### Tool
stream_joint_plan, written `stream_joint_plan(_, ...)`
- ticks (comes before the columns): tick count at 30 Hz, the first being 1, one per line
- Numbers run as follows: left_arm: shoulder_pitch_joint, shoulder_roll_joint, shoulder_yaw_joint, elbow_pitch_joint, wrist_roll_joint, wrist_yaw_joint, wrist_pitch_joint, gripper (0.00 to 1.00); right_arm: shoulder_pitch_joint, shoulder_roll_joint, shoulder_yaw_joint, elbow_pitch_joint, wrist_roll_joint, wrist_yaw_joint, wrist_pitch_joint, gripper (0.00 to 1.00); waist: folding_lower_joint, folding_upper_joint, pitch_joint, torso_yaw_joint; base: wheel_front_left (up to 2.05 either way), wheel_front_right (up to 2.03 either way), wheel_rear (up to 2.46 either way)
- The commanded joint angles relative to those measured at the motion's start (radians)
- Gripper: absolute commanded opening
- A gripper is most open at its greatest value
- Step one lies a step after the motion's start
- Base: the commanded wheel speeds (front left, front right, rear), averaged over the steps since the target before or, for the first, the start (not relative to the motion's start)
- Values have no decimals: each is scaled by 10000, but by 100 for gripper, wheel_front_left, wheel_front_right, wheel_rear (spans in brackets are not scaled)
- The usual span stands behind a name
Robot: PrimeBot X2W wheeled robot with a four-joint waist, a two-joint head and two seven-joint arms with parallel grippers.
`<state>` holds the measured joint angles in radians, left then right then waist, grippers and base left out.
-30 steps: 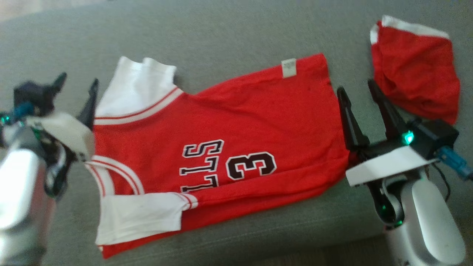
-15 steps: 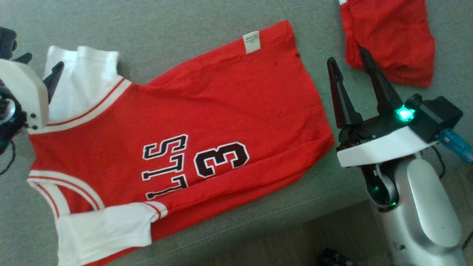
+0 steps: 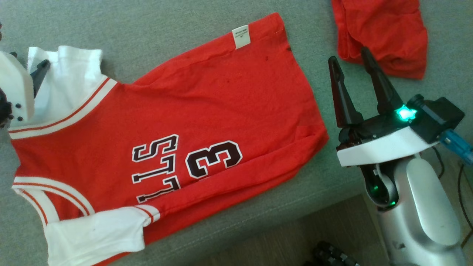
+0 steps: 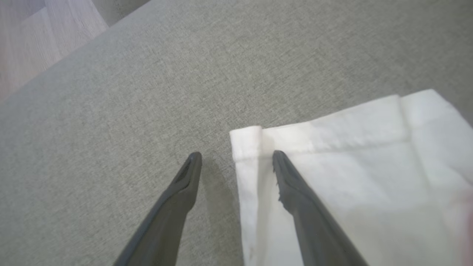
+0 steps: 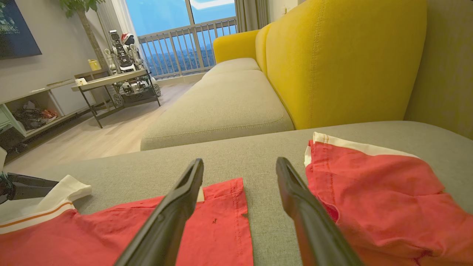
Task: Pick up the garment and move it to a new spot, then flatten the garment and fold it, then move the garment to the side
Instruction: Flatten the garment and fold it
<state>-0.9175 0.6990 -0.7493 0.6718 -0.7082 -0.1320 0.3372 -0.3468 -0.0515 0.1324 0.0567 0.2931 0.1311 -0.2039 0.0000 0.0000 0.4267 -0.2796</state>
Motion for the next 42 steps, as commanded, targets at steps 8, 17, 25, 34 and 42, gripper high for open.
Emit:
stream_joint_plan(8, -752, 265, -73, 430, -625, 14, -197, 0, -410, 12, 139, -159, 53, -4, -80, 100, 0, 0, -30, 64, 0, 0, 0)
stream_joint_plan(17, -854, 75, -137, -12, -589, 15, -2333, 0, -777, 12, -232, 697, 36, -4, 987, 100, 0, 0, -601, 941, 0, 0, 0)
stream_joint_plan(25, 28, -393, 91, -911, -821, 446, -3737, 0, -1980, 12, -1574, 3079, 1178, -4, 2650, 100, 0, 0, -1181, 2289, 0, 0, 0)
stream_joint_plan(34, 986, -677, 35, -2178, -896, 999, -4335, 0, -3255, 12, -2623, 5341, -493, -4, 3393, 100, 0, 0, -1436, 3143, 0, 0, 0)
stream_joint_plan(42, 1565, -876, -153, -2892, -906, 1272, -4524, 0, -4015, 5, -3154, 6844, -1434, -4, 3361, 100, 0, 0, -1395, 3520, 0, 0, 0)
